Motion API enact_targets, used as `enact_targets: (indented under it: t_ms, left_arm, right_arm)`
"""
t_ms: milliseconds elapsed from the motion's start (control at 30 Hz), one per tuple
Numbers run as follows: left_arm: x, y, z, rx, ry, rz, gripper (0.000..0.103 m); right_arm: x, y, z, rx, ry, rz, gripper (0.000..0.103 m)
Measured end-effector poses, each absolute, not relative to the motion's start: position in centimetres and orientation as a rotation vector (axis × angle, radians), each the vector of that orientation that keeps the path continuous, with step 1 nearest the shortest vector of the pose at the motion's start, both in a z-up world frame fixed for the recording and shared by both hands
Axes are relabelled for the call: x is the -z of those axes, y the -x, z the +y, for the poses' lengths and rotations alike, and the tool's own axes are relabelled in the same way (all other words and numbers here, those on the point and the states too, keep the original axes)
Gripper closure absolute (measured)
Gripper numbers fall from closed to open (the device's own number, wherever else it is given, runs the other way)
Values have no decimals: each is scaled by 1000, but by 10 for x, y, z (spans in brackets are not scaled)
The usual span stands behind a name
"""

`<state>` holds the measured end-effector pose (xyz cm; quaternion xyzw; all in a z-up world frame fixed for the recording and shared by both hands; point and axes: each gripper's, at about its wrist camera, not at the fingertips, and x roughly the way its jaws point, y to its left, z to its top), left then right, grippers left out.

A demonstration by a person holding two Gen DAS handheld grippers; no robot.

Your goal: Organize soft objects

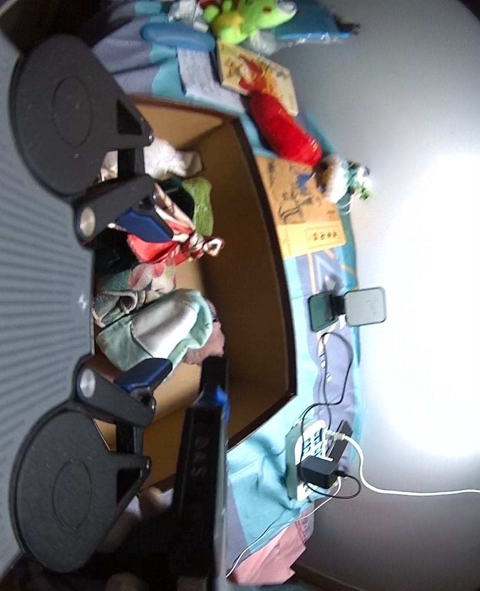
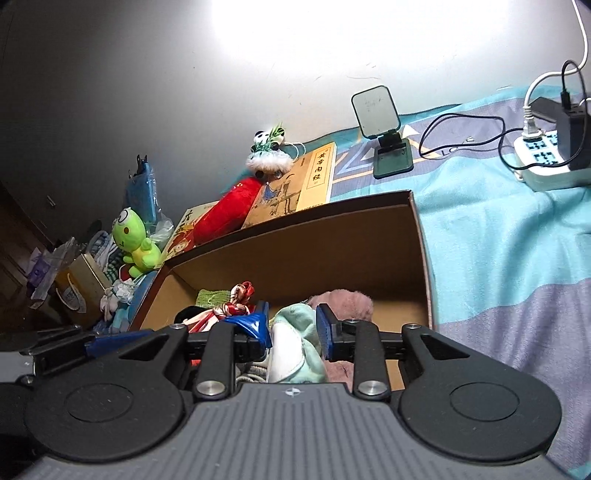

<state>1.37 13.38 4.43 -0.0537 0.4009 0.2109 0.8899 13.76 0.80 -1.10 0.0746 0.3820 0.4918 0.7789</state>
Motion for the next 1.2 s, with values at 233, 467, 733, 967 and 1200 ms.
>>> enact_targets:
  t_ms: [233, 467, 733, 967, 1200]
  left_arm:
    - [-66, -5, 95, -504, 105, 800, 30]
    - [-54, -1, 44, -497, 69, 839, 29]
    - [-16, 0, -1, -414, 107, 975, 29]
    - [7, -8, -44, -304, 54, 1079, 29]
    - [9, -24, -75, -207, -8, 1095, 29]
  right_arm:
    - [-11, -122, -42, -992, -120, 801, 92]
    - [-15, -107, -84, -951, -53, 807, 92]
    - [1, -91, -135, -893, 3, 903, 92]
    - [17, -80, -174, -796, 60, 986, 92]
    - [22, -79, -201, -658, 112, 993, 91]
